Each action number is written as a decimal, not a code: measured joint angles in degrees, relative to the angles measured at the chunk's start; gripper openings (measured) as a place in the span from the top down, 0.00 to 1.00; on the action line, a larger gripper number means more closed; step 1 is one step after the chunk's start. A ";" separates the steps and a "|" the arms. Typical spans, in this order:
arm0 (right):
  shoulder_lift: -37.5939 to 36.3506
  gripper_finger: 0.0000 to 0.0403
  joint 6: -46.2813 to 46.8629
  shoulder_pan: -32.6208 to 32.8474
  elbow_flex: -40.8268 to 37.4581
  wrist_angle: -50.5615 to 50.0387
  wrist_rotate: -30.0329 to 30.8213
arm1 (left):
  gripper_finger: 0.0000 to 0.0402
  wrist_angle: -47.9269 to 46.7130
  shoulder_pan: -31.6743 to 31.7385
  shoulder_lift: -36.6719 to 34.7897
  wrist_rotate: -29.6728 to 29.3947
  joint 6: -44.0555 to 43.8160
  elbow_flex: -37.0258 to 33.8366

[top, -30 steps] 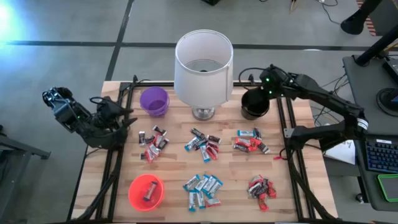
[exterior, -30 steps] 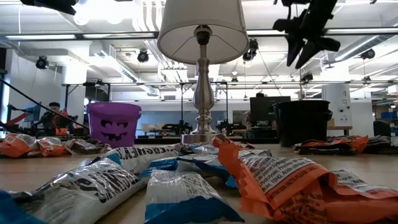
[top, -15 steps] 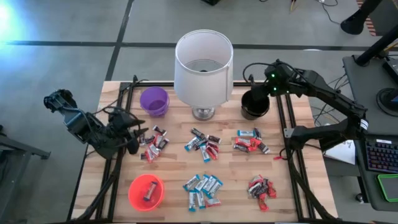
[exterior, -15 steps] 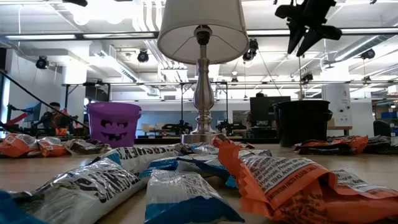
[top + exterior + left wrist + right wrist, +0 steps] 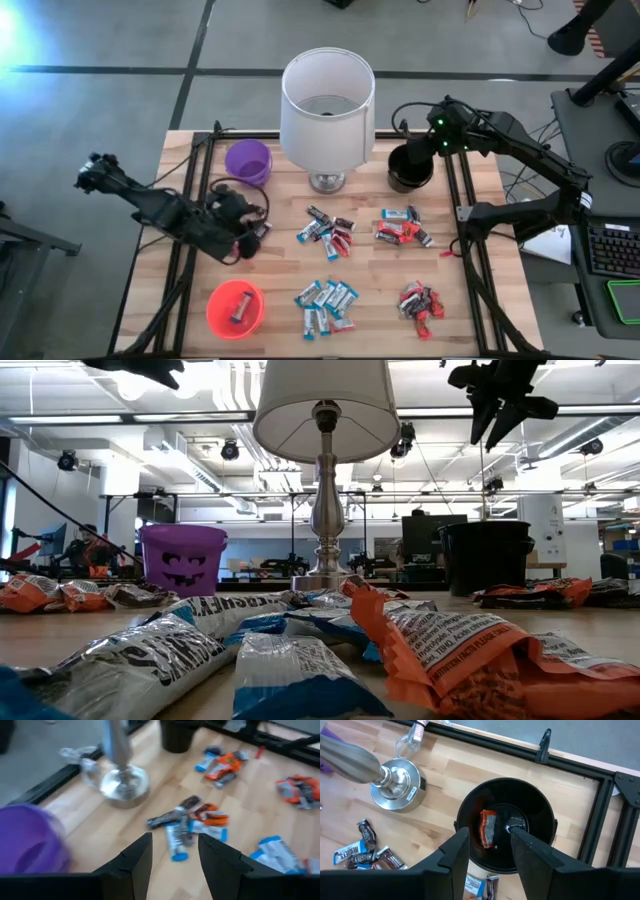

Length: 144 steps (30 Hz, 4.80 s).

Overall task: Organize candy in baskets
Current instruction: Put the white chocolate bar into the orange bucket

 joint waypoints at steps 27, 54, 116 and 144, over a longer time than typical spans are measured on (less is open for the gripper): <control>-1.42 0.64 -14.47 0.00 7.70 -7.32 -0.15 | 0.65 21.85 2.72 30.43 24.75 -8.50 0.02; -1.40 0.64 -18.36 0.00 10.16 -9.12 -0.15 | 0.65 34.79 2.99 40.93 37.64 -8.48 0.07; -1.42 0.64 -22.10 0.00 10.16 -9.59 0.04 | 1.00 41.96 4.93 46.65 44.71 -3.50 1.07; -1.49 0.64 -24.12 0.00 10.16 -9.86 0.07 | 1.00 28.98 3.00 23.05 46.57 -2.47 1.02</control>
